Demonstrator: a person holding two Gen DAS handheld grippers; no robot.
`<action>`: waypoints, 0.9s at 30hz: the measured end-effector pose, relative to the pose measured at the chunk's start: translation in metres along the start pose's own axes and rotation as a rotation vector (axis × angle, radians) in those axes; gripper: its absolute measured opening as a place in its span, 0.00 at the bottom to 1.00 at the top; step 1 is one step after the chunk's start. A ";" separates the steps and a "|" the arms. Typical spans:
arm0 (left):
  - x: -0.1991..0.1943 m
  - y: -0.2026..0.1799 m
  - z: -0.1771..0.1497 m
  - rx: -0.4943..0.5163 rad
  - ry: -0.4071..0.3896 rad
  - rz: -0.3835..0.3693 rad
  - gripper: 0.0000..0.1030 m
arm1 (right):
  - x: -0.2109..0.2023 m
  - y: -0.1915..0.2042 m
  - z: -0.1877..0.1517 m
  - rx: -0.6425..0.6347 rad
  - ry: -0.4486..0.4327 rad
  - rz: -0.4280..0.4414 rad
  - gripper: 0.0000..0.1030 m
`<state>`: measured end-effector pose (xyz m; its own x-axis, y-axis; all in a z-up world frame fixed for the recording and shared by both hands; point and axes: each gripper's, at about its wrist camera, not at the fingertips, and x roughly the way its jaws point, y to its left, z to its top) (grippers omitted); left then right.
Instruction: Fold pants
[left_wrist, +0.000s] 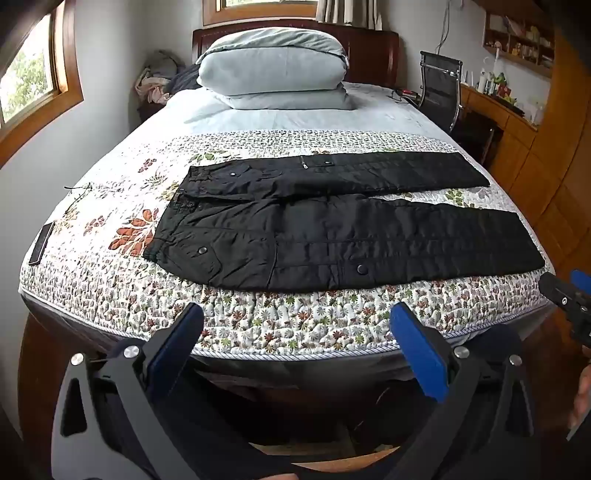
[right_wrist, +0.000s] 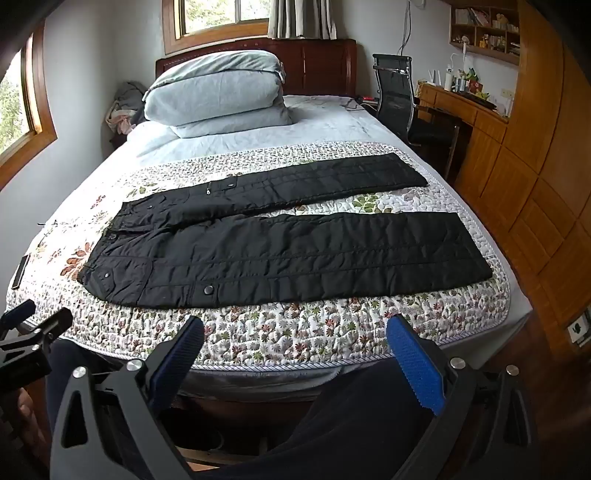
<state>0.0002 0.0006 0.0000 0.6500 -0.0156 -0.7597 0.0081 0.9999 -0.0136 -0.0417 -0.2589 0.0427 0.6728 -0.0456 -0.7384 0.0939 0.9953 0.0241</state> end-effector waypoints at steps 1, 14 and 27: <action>0.000 0.000 0.000 0.001 -0.001 0.001 0.98 | 0.000 0.000 0.000 0.002 0.004 0.006 0.97; -0.001 0.002 -0.001 0.006 -0.007 0.009 0.98 | -0.001 0.003 0.002 -0.005 0.000 0.001 0.97; -0.003 0.002 0.000 0.006 -0.010 0.014 0.97 | -0.001 0.001 0.000 0.000 -0.002 0.005 0.97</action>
<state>-0.0012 0.0029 0.0021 0.6578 -0.0015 -0.7532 0.0037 1.0000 0.0012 -0.0418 -0.2584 0.0436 0.6746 -0.0410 -0.7370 0.0904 0.9955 0.0274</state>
